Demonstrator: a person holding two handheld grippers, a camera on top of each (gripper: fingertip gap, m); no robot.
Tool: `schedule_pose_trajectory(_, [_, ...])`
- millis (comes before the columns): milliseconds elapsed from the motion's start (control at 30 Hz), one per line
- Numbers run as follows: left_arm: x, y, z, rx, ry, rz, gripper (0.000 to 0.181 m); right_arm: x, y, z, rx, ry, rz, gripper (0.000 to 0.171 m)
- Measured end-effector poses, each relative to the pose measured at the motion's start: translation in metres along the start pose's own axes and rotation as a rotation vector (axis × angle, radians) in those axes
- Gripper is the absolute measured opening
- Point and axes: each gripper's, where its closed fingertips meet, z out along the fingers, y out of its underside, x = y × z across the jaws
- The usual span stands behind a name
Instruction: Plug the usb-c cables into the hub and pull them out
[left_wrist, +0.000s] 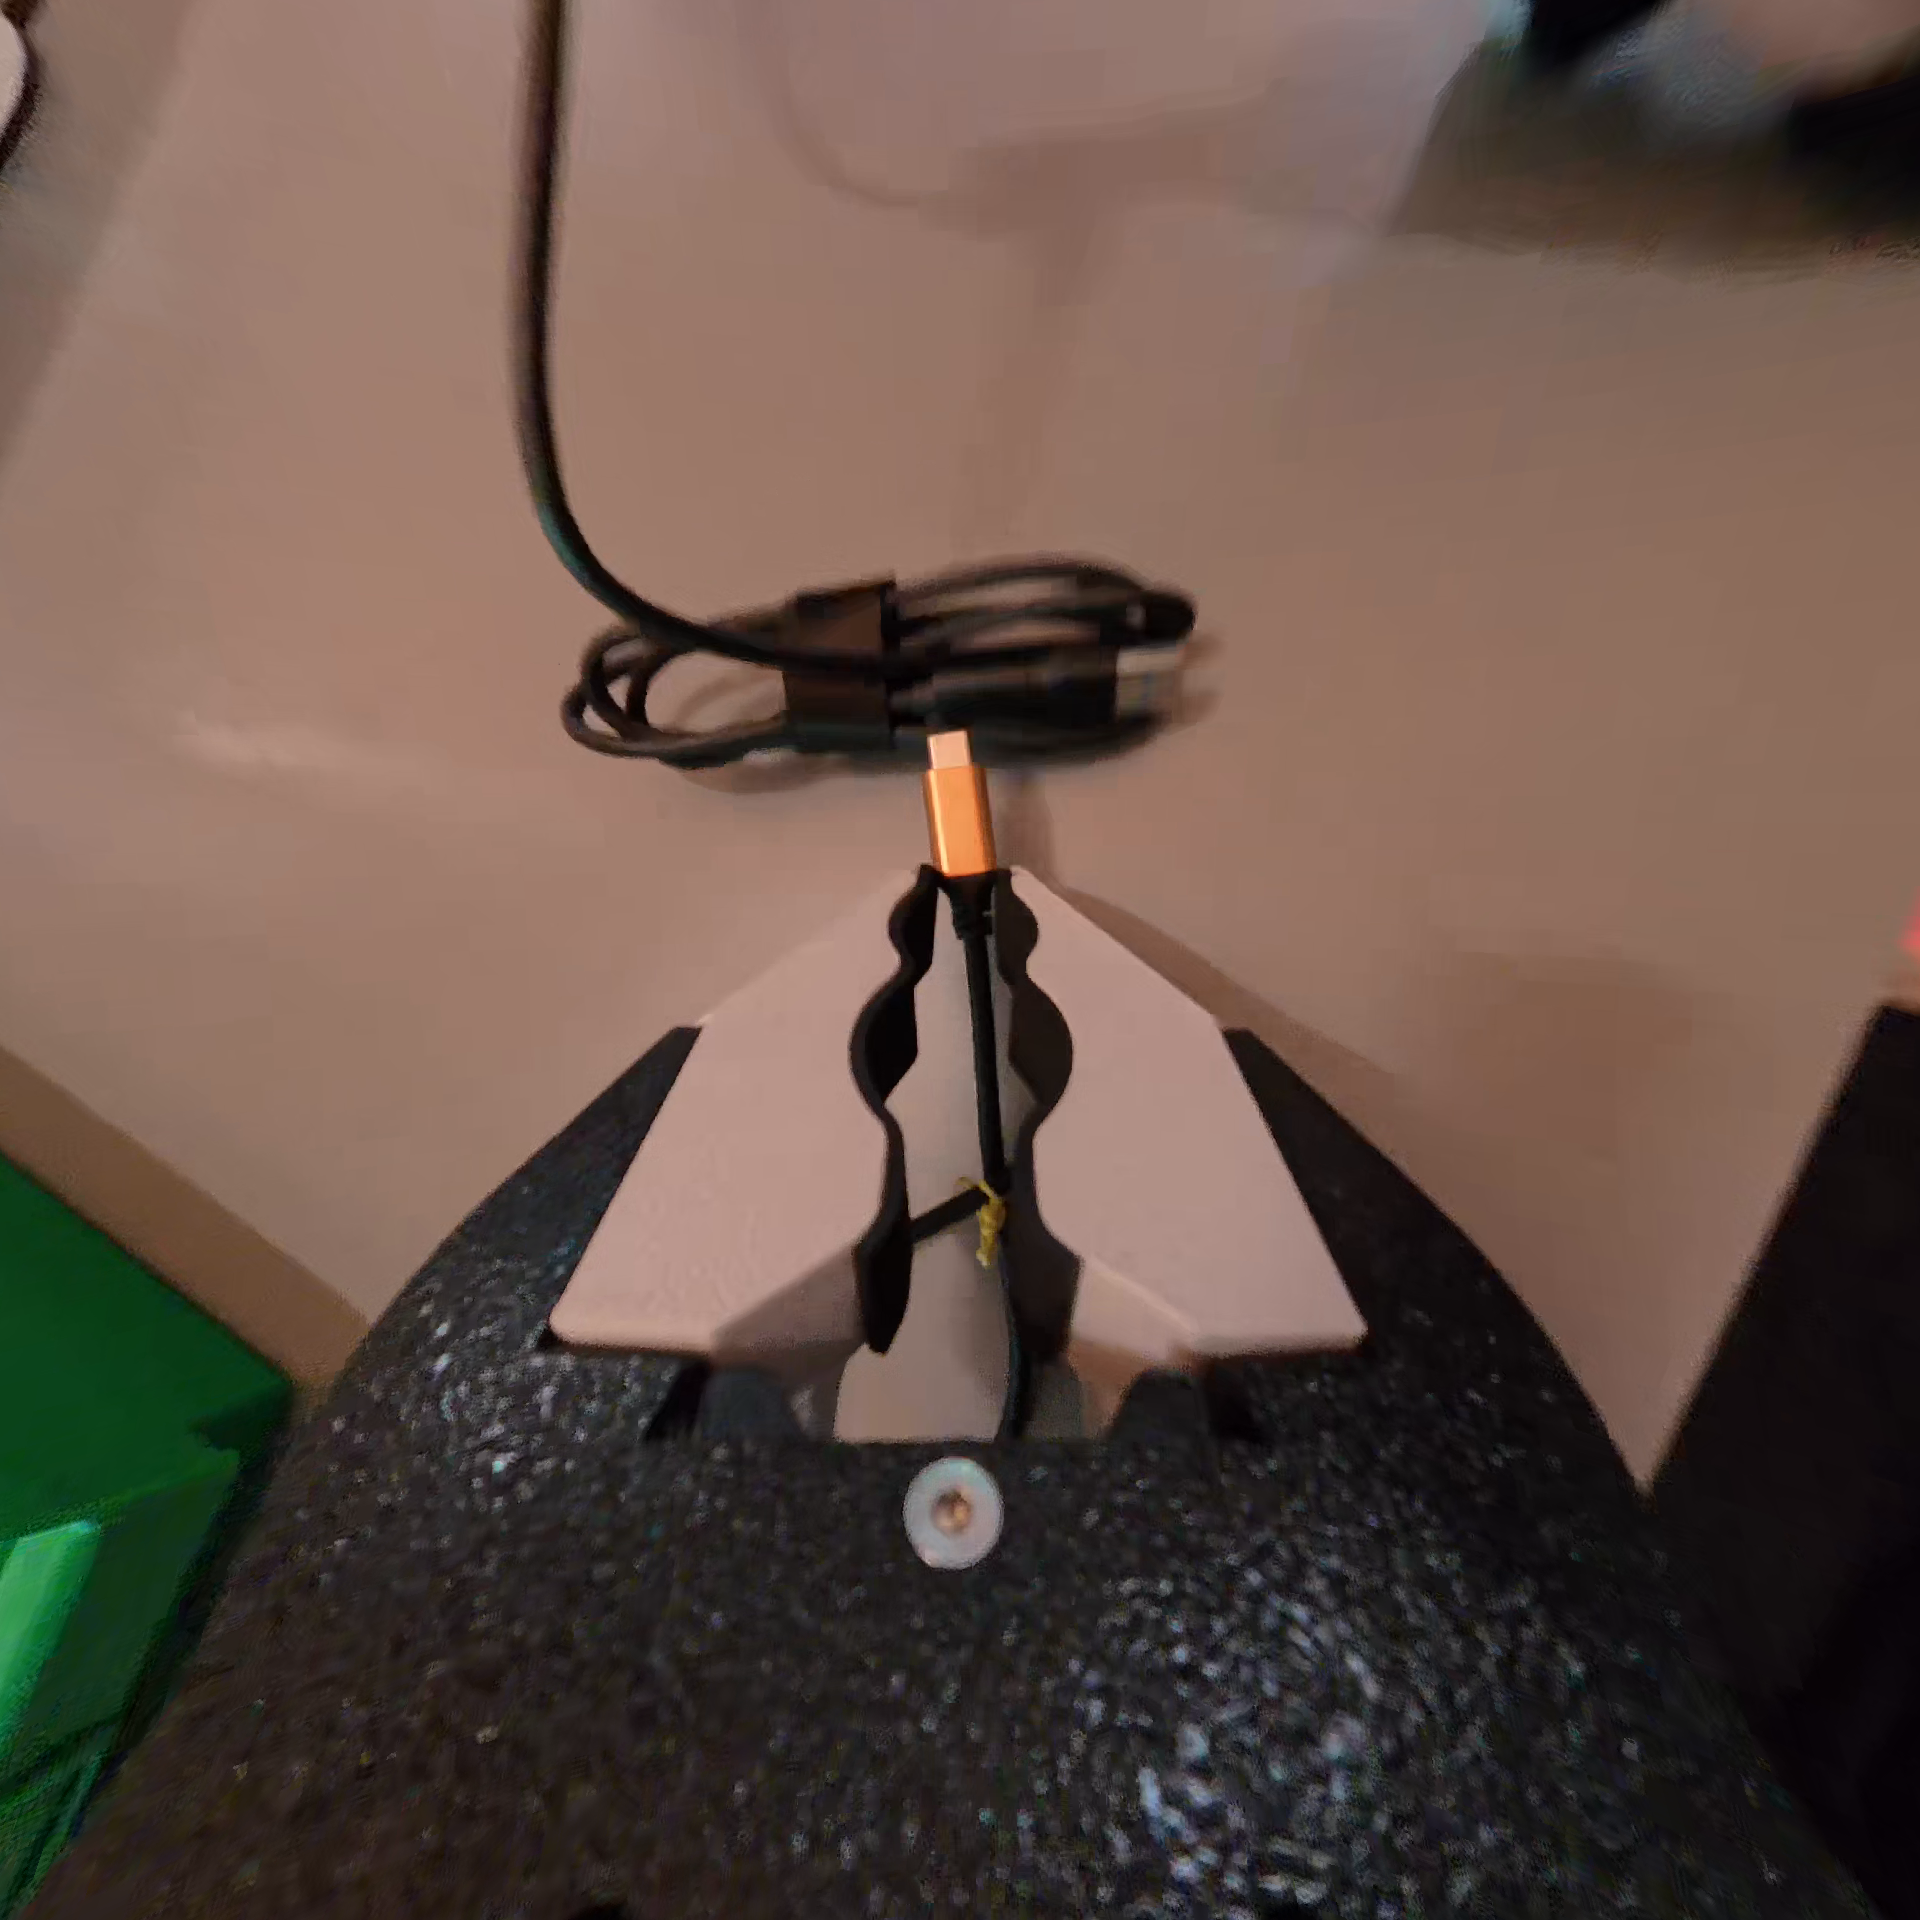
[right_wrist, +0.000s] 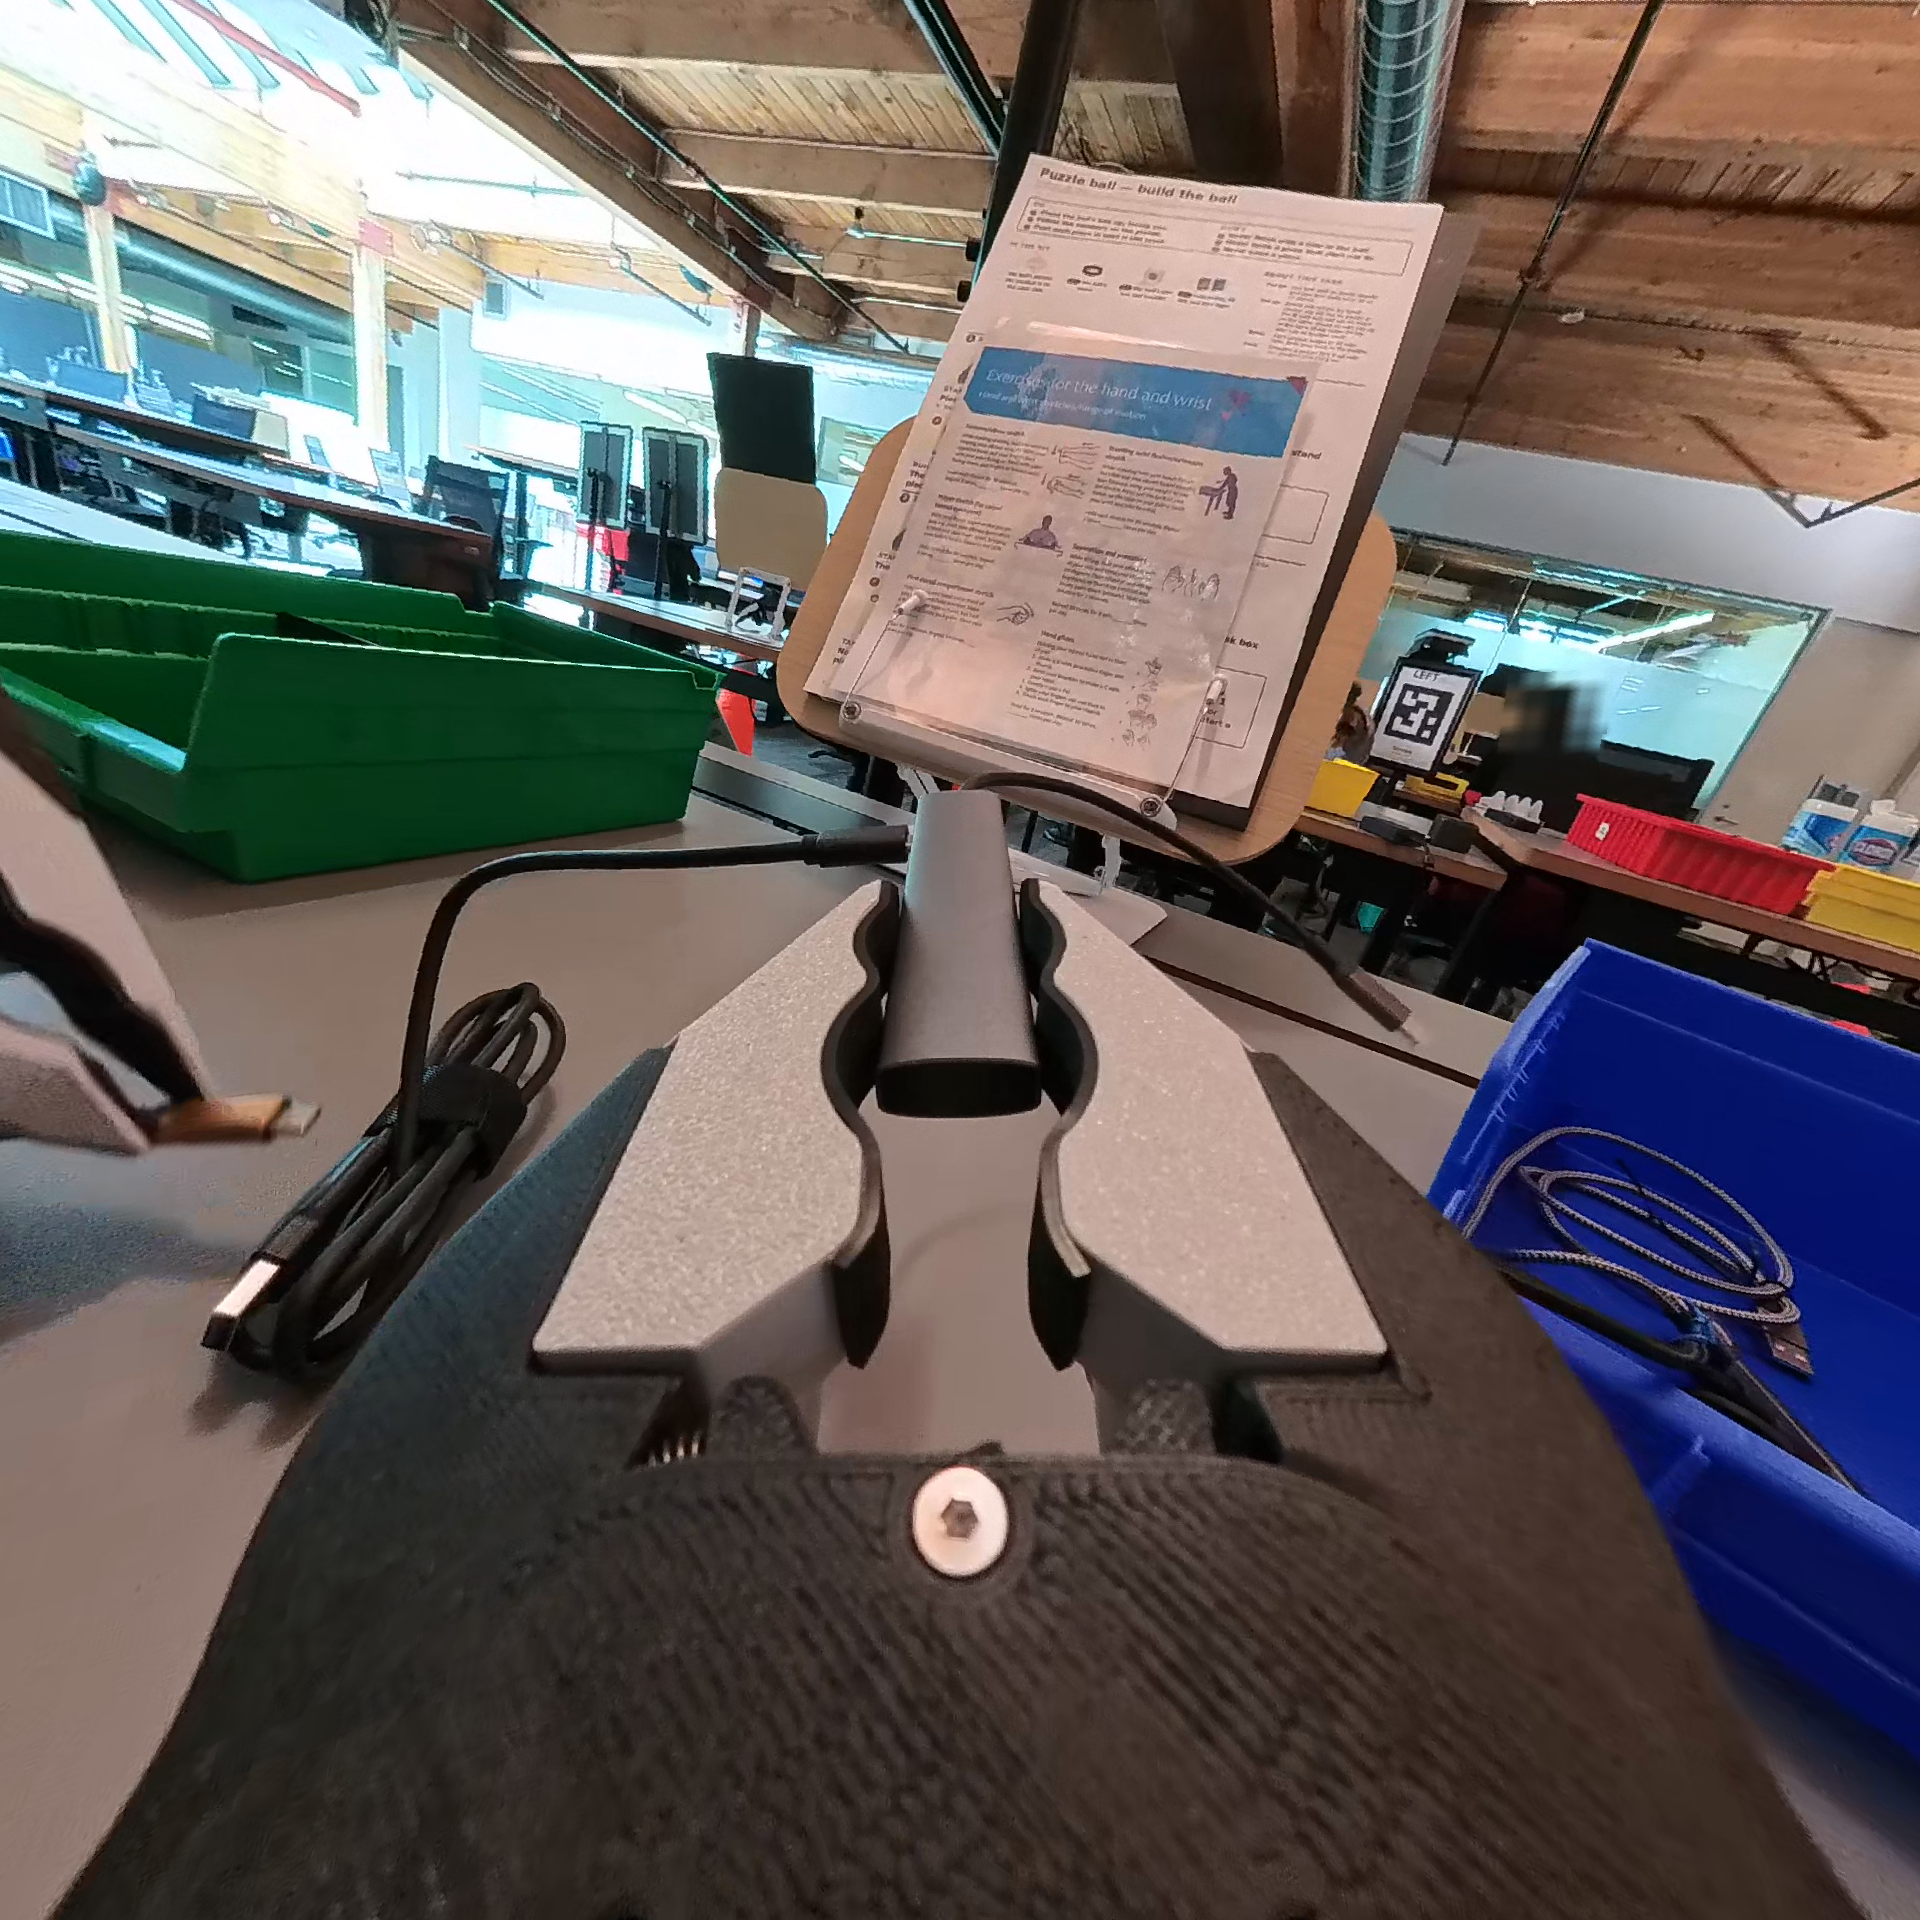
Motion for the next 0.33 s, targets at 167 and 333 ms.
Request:
schedule_pose_trajectory(167, [-0.001,-0.063,-0.035,0.202,0.036,-0.092,0.008,-0.003,-0.003,0.000,0.018,-0.023,0.034,0.022])
schedule_pose_trajectory(333, [-0.004,-0.099,-0.034,0.197,0.008,-0.040,0.008,-0.007,-0.005,0.000,0.033,-0.051,0.047,0.022])
